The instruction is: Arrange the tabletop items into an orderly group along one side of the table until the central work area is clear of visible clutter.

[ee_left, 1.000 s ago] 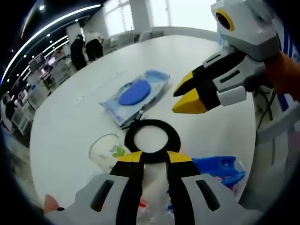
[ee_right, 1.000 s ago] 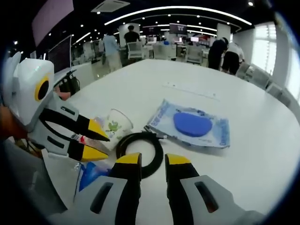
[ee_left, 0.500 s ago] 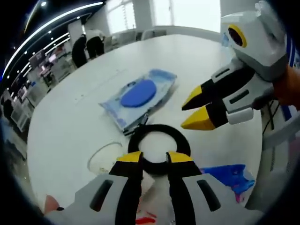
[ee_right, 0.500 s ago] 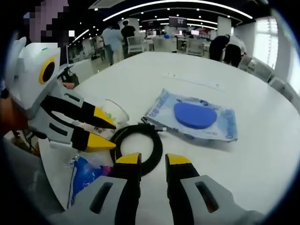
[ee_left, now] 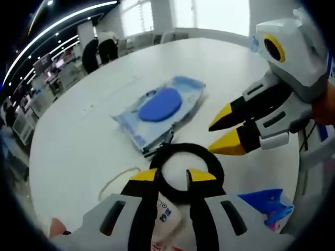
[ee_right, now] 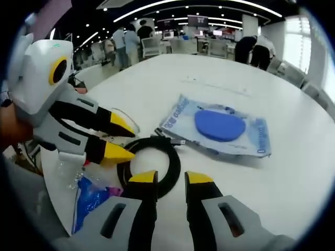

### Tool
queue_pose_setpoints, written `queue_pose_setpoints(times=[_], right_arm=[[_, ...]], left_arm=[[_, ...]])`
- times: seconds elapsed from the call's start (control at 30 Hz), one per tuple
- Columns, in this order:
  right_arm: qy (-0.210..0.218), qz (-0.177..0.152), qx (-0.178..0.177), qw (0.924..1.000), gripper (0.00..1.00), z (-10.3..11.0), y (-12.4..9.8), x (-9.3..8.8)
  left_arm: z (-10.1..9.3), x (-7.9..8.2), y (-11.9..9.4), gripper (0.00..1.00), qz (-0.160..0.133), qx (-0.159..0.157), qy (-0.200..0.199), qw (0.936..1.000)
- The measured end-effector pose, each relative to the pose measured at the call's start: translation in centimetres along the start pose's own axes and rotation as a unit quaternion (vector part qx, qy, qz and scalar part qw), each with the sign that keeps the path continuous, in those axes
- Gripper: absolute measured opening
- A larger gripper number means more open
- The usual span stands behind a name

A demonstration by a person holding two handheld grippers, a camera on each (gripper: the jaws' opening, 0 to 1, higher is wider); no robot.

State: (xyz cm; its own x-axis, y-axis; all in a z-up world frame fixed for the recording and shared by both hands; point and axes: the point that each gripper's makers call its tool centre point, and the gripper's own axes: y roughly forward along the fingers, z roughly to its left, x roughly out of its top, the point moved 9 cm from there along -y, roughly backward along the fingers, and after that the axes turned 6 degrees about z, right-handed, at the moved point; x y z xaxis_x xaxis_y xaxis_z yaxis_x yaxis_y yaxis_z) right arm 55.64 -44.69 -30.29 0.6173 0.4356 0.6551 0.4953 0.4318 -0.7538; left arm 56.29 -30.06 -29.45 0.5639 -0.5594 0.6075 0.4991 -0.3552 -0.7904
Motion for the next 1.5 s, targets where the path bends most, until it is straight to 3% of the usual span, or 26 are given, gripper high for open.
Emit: queue_pose_setpoints(times=[0.4,0.8,1.5], right_arm=[[0.005,0.004,0.001,1.0000,0.20,-0.1,0.4,-0.1],[0.005,0.013,0.007,0.9999,0.20,0.5,1.7,0.1],[0.017,0.031,-0.017,0.9992,0.20,0.7,2.8,-0.2]], left_arm=[[0.7,0.6,1.2,0.20,0.011,0.003,0.010,0.9999],[0.7,0.2,2.2,0.20,0.030,0.004,0.026,0.9992],[0.7,0.5,3.2,0.21,0.041,0.012,0.055,0.9976]])
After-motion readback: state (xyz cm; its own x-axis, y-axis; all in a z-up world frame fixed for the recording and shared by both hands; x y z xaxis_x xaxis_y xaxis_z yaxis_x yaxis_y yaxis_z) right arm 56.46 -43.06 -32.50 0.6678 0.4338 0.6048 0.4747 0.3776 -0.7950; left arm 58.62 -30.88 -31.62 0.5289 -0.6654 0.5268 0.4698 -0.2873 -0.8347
